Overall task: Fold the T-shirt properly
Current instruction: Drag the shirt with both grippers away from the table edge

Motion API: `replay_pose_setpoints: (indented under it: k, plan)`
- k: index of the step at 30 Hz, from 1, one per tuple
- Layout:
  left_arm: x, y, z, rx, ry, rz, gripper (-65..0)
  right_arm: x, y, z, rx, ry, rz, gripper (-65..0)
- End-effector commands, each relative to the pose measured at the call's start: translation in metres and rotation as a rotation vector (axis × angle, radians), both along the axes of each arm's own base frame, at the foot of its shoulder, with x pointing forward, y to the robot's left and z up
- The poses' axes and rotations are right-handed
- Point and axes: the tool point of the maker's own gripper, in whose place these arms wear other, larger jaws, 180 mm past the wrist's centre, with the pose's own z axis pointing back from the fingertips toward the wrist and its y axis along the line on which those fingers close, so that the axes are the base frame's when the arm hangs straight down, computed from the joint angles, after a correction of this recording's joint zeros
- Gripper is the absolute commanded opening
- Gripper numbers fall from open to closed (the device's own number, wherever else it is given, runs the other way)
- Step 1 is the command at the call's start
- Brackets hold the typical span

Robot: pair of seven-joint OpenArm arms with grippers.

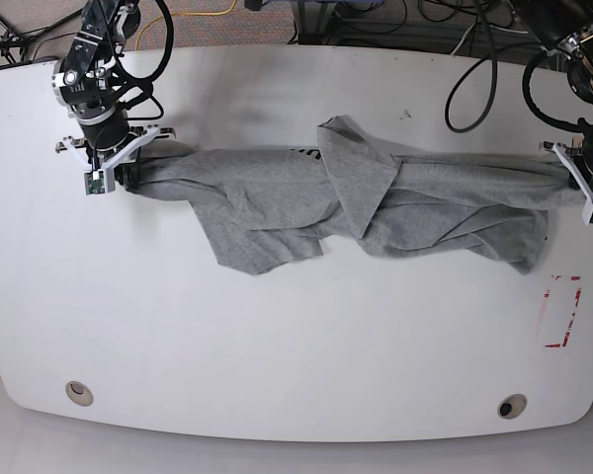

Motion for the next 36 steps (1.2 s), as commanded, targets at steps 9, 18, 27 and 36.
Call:
replay_pose_setpoints:
  k: [9, 18, 27, 36]
  plan:
    - [-0.045, 0.021, -0.012, 0.072, 0.119, 0.002, -65.0, -0.022, 0.007, -0.010, 0.027, 0.025, -0.015, -65.0]
    - [-0.054, 0.030, -0.011, 0.086, 0.135, 0.020, -59.3, -0.023, 0.008, -0.011, 0.029, 0.028, -0.011, -65.0]
    - [-0.054, 0.041, -0.002, 0.118, 0.134, 0.030, -13.5, -0.019, 0.009, -0.008, 0.030, 0.017, -0.010, -65.0]
    - [-0.033, 0.037, 0.025, 0.113, 0.053, -0.010, -13.3, -0.012, 0.012, -0.004, 0.040, -0.004, -0.011, -65.0]
